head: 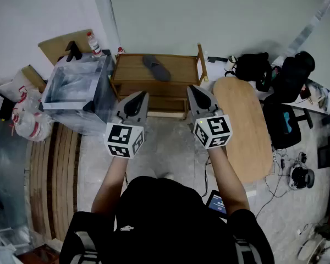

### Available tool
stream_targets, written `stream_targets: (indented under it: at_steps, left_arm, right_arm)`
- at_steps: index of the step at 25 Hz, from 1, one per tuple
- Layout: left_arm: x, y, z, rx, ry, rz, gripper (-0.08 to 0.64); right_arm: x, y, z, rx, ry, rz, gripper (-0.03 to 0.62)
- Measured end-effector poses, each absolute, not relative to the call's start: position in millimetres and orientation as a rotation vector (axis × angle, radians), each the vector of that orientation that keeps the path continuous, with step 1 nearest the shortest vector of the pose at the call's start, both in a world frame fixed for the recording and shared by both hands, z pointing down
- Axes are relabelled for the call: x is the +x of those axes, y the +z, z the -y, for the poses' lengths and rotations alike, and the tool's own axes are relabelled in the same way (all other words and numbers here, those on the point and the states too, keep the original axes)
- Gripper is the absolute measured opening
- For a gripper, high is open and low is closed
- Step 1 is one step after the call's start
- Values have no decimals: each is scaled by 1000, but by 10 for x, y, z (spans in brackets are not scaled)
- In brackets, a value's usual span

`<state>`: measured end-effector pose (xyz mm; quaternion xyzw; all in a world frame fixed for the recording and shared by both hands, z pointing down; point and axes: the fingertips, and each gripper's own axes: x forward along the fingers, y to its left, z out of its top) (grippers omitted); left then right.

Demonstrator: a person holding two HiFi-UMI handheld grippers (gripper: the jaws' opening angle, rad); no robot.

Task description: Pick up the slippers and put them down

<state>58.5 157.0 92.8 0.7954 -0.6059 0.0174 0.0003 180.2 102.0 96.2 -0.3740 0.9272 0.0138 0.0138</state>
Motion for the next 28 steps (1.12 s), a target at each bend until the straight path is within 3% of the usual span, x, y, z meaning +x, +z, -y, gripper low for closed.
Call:
stream_targets:
  at_steps: [28]
  left_arm:
    - [223,1132,-853,2425,4,1918,6]
  right_arm:
    - [1463,1127,-415,-1121,74,-2951,-11]
